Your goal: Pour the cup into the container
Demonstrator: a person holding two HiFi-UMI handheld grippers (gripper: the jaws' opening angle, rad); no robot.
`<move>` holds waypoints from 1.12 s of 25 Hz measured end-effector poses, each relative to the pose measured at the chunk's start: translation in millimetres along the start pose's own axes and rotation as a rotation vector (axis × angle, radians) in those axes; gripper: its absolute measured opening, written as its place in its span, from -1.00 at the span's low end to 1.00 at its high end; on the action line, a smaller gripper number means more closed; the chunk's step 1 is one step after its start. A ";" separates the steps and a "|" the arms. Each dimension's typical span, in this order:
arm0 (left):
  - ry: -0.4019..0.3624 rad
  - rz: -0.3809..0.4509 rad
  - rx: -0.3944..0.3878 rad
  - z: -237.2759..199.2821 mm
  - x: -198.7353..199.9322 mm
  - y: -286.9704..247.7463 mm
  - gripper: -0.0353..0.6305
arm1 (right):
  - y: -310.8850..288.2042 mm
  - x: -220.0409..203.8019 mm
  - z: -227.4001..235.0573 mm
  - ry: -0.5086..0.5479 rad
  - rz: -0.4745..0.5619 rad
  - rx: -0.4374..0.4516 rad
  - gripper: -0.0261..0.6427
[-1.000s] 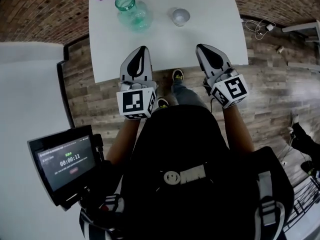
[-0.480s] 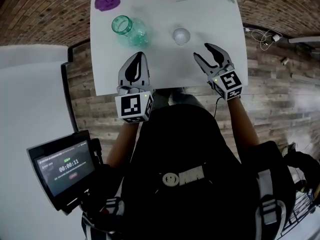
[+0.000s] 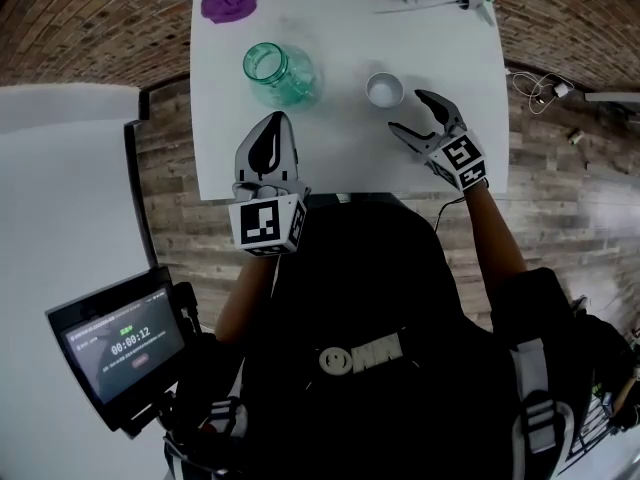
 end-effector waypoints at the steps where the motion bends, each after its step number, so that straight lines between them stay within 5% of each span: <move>1: -0.003 -0.002 0.002 -6.1 -0.8 -1.8 -0.90 | -7.4 -1.4 2.5 0.008 -0.008 0.005 0.12; 11: 0.001 -0.065 0.046 -50.2 -5.8 -16.2 -0.90 | -60.3 -3.8 10.7 0.041 -0.058 0.057 0.13; 28: -0.011 -0.047 0.080 -42.0 -8.4 -8.4 -0.90 | -80.9 -0.7 5.5 0.076 0.002 0.050 0.13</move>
Point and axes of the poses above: the fingertips, and each gripper's own axes: y backward along the fingers, z to its right, x out of its top, the point moved 3 cm from there along y, backward along the fingers, and after that the axes turned 6 degrees about y, right-handed, at the moved point
